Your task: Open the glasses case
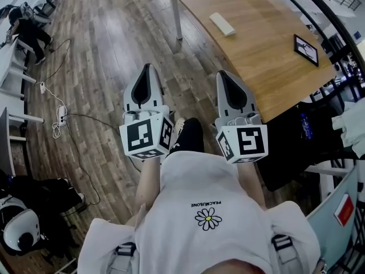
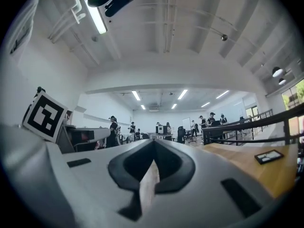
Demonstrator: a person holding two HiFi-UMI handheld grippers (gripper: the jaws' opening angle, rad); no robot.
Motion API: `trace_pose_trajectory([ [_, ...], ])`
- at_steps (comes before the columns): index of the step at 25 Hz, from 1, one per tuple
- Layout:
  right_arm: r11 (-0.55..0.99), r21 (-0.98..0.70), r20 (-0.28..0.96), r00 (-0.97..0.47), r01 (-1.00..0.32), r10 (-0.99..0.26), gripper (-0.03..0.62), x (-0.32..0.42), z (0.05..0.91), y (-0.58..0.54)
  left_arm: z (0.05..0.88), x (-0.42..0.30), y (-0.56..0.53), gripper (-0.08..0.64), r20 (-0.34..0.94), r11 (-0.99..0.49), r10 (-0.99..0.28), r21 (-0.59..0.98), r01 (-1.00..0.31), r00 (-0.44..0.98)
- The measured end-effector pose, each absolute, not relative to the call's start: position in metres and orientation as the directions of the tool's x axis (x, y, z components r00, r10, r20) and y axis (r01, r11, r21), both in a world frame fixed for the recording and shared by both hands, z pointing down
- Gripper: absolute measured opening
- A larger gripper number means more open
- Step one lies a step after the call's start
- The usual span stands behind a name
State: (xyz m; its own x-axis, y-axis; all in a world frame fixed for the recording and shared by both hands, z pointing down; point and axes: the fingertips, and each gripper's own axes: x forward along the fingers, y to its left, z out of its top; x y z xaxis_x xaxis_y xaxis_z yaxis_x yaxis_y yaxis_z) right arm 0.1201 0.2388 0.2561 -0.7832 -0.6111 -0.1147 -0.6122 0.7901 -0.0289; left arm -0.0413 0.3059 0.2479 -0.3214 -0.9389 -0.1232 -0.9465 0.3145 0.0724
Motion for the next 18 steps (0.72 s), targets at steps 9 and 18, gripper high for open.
trace_pose_trajectory([
  [9, 0.777, -0.016, -0.116, -0.771, -0.629, -0.626, 0.008, 0.124, 0.253, 0.195, 0.233, -0.040, 0.246, 0.017, -0.191, 0.241, -0.950, 0.043, -0.969, -0.245],
  [18, 0.778, -0.022, -0.110, -0.772, -0.627, -0.625, 0.008, 0.092, 0.267, 0.160, 0.246, -0.064, 0.203, 0.017, -0.158, 0.216, -0.963, 0.034, -0.976, -0.219],
])
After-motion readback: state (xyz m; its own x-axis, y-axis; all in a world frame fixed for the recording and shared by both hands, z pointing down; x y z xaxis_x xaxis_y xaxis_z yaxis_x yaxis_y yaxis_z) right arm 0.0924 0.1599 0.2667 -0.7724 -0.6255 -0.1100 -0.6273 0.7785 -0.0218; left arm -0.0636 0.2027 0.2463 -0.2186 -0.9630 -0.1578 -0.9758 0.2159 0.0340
